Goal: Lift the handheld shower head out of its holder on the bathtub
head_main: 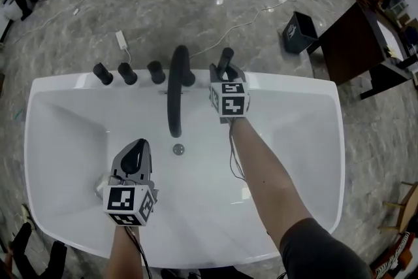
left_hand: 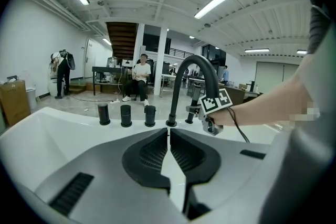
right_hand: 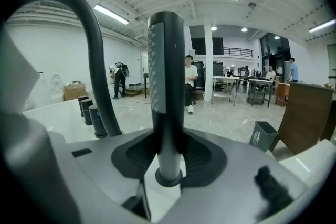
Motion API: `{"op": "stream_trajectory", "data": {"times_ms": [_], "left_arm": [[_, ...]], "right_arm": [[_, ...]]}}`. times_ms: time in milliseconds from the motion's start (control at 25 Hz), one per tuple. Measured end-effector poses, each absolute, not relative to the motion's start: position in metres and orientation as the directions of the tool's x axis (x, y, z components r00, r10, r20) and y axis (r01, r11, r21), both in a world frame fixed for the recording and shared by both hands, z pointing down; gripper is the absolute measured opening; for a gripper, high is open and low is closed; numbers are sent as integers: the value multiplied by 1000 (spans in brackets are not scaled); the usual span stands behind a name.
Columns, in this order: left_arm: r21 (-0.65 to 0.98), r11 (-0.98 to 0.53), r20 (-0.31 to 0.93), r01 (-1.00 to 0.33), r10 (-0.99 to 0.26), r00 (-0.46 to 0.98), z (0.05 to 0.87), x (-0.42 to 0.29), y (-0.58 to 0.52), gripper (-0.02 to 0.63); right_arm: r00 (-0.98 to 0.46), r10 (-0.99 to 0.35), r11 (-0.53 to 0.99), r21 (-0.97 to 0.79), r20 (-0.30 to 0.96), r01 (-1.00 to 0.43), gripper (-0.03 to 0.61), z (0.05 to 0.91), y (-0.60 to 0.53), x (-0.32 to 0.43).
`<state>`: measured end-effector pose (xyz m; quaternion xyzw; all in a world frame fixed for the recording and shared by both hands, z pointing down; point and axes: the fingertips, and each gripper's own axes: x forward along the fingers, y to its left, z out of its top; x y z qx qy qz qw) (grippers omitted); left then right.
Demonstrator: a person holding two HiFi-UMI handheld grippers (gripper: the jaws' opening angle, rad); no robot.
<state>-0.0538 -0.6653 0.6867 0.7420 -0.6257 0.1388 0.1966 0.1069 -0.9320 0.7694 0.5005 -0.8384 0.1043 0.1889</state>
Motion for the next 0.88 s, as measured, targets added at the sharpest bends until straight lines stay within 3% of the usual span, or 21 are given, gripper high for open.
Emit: {"op": "stream_trajectory", "data": {"times_ms": [880], "left_arm": [[109, -209, 382, -972, -894, 235, 550, -62, -550, 25]], "right_arm": [[-409, -870, 424, -7, 274, -906, 132, 559, -752, 146]]}}
